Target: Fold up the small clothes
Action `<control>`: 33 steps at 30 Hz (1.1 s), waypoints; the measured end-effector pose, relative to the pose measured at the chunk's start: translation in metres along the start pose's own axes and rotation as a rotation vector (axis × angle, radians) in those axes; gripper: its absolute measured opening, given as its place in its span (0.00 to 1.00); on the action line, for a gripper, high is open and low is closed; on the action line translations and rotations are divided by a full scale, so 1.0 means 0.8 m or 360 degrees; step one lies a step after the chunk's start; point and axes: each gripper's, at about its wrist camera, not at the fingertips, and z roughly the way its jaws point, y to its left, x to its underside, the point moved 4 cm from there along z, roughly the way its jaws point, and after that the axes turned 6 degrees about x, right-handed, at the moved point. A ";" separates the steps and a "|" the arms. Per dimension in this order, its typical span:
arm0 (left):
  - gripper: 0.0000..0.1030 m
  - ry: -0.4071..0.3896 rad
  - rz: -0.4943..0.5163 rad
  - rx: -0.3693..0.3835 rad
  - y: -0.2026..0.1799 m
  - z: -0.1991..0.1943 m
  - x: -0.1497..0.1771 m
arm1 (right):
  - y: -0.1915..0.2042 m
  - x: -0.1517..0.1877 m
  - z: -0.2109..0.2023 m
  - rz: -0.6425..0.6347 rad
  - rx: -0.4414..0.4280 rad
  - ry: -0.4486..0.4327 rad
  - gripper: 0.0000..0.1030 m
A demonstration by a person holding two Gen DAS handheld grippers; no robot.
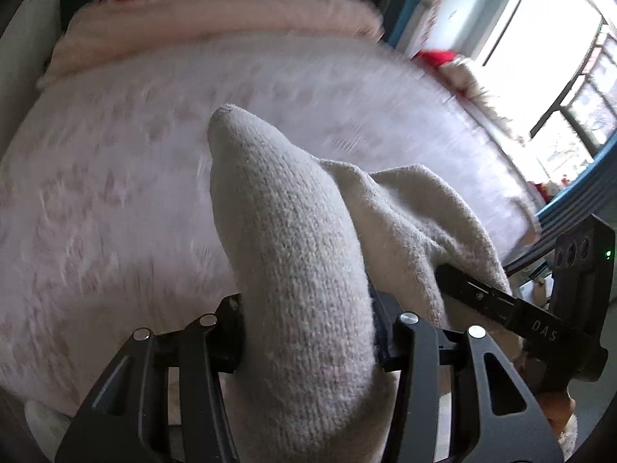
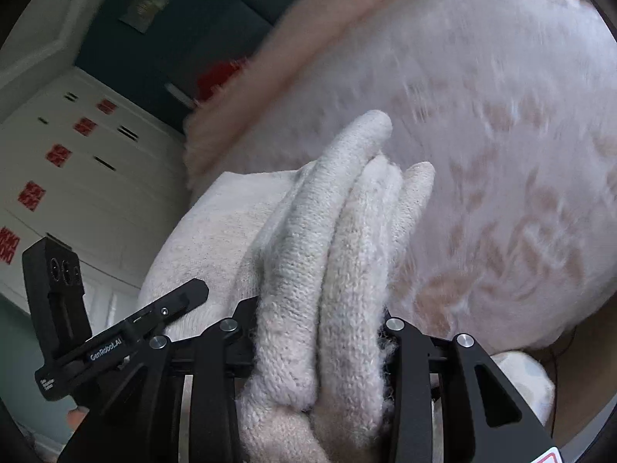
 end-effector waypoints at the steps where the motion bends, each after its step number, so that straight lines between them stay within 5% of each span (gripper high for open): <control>1: 0.45 -0.0045 0.0032 0.0016 -0.010 -0.014 -0.009 | 0.011 -0.008 -0.020 -0.0028 -0.0013 -0.0064 0.34; 8: 0.45 -0.0558 0.0340 0.0141 -0.100 -0.186 -0.092 | 0.127 -0.066 -0.195 -0.0328 -0.0122 -0.0658 0.34; 14: 0.47 -0.1049 0.0572 0.0180 -0.130 -0.358 -0.128 | 0.253 -0.084 -0.318 -0.0631 -0.0283 -0.1098 0.34; 20: 0.52 -0.1436 0.0672 0.0140 -0.112 -0.486 -0.145 | 0.368 -0.101 -0.377 -0.0884 -0.0486 -0.1326 0.35; 23: 0.53 -0.1556 0.0680 0.0087 -0.089 -0.521 -0.153 | 0.412 -0.105 -0.377 -0.0960 -0.0564 -0.1340 0.35; 27: 0.56 -0.1570 0.0613 -0.0002 -0.038 -0.525 -0.167 | 0.450 -0.115 -0.332 -0.0982 -0.0614 -0.1227 0.36; 30: 0.57 -0.1478 0.0531 -0.0039 0.013 -0.491 -0.168 | 0.459 -0.115 -0.267 -0.0959 -0.0601 -0.1047 0.37; 33: 0.58 -0.1252 0.0370 -0.0103 0.100 -0.404 -0.171 | 0.442 -0.114 -0.148 -0.0882 -0.0534 -0.0770 0.43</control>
